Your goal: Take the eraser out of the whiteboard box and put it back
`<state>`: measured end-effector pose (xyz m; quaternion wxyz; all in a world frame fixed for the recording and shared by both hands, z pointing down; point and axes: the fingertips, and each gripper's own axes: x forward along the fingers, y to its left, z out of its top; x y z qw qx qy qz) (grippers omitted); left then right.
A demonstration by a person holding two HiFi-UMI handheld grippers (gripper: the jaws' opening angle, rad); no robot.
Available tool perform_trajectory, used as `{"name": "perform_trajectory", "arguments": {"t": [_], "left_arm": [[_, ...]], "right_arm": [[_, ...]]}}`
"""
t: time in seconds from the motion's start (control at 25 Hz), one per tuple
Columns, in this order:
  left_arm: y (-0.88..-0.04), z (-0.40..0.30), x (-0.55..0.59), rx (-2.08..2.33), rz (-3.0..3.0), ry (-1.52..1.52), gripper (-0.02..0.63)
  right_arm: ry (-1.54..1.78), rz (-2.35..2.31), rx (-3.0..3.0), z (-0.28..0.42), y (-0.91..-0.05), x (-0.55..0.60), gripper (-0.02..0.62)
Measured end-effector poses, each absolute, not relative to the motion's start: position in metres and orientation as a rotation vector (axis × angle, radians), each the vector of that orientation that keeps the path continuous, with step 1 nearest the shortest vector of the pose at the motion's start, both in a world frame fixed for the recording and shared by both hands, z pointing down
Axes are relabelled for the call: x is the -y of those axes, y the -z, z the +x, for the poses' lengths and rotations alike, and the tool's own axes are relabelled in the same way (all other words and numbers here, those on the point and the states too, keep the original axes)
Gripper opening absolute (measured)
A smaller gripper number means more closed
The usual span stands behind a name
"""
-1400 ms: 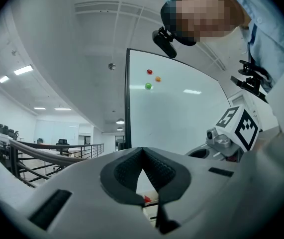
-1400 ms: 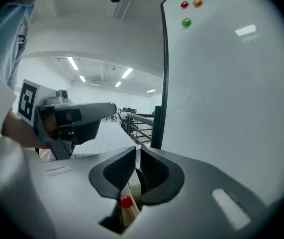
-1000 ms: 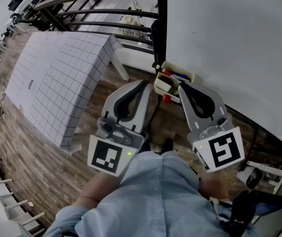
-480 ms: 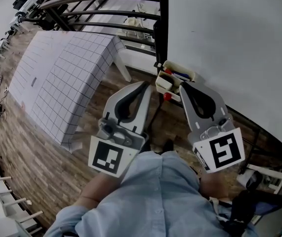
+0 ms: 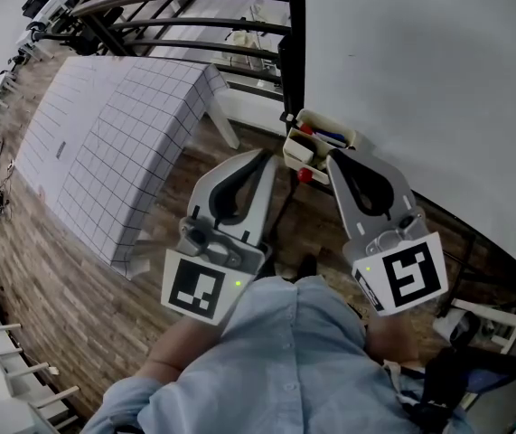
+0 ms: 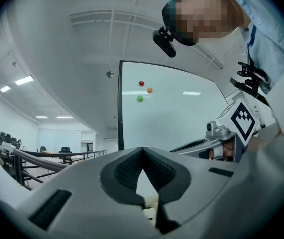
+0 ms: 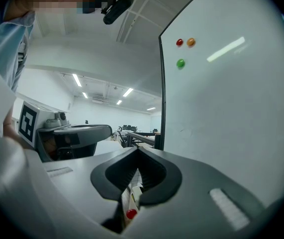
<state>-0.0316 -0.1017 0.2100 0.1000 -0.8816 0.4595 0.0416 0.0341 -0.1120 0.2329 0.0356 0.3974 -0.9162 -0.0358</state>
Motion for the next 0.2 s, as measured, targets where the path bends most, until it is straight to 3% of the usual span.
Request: {"name": "perform_trajectory", "arguments": {"t": [0.2], "left_arm": [[-0.2116,-0.0305,0.1048,-1.363,-2.607,-0.121,-0.002]], "right_arm": [[0.085,1.222,2.817,0.0351,-0.2344,0.1151,0.000]]}}
